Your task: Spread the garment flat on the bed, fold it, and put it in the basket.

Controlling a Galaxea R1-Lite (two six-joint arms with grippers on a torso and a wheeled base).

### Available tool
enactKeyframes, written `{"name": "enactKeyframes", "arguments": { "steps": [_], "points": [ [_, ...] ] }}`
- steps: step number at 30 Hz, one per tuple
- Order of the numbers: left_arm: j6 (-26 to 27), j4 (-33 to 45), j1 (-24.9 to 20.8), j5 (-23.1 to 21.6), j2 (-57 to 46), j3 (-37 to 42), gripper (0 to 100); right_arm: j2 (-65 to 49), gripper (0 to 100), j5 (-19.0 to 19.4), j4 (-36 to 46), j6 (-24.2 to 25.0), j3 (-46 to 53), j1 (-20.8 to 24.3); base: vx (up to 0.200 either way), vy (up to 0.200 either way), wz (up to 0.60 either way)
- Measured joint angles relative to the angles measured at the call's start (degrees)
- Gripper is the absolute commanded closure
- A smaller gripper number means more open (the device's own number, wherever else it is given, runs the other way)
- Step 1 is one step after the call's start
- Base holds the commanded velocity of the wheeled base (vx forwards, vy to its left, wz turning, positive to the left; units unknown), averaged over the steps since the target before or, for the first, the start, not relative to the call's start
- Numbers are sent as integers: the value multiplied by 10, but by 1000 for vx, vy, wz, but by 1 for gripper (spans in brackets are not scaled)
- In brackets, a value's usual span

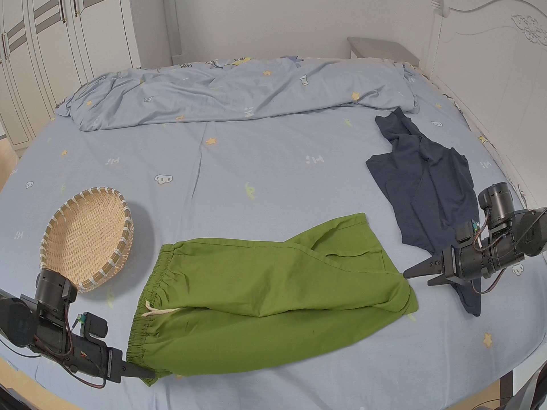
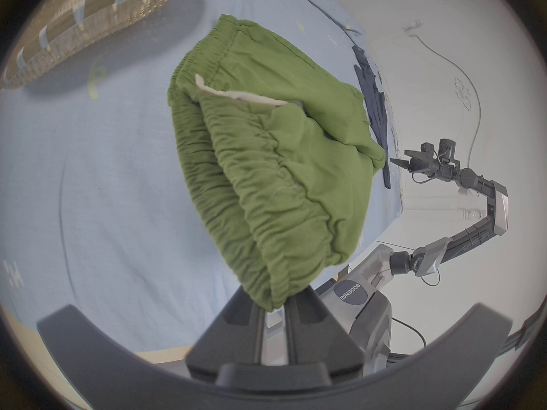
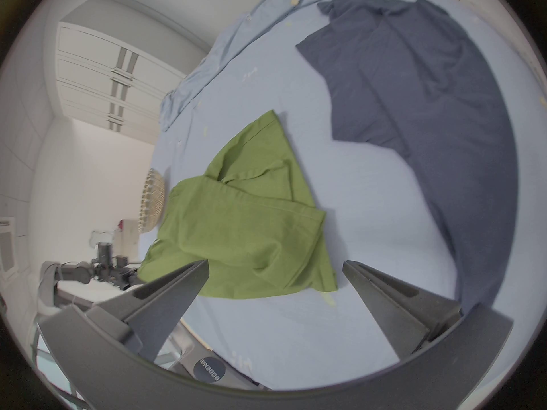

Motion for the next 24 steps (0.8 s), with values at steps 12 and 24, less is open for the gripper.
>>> {"name": "enactKeyframes", "arguments": {
  "steps": [12,24],
  "points": [
    [14,-40,39,-1,33,-1,100,74,0,53,4,-70,20,-25,0,0,0],
    [13,-52,43,-4,41,-5,100,101,0,146,-4,-83,34,-39,0,0,0]
  ]
}}
